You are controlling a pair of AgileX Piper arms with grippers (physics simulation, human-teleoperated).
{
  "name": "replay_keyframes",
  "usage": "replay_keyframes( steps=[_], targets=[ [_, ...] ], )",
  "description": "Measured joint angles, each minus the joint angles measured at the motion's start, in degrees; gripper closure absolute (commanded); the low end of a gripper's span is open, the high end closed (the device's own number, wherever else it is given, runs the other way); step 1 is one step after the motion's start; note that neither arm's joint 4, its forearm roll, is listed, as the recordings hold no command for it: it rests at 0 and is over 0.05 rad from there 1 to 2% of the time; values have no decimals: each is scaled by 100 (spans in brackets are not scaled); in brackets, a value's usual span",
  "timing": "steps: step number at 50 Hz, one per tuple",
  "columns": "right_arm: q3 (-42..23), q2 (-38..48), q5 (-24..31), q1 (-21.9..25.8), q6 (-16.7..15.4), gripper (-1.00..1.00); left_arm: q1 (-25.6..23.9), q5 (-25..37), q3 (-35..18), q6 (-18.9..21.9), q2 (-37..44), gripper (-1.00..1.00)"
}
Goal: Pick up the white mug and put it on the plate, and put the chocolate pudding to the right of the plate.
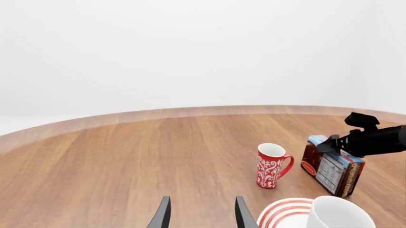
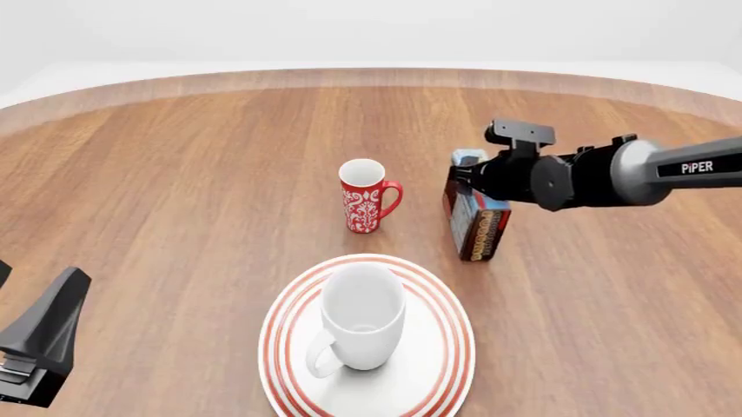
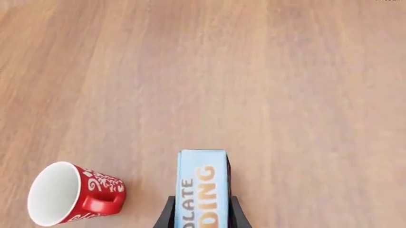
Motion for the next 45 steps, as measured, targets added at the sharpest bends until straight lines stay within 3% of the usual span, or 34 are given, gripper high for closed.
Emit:
replay_keyframes(
  steps=[21, 45],
  targets=[
    [165, -153, 7, -12, -178, 100, -6, 1, 0, 7, 0, -100],
    [328, -895, 249, -50, -241, 100, -10, -1, 0, 14, 0, -100]
  ],
)
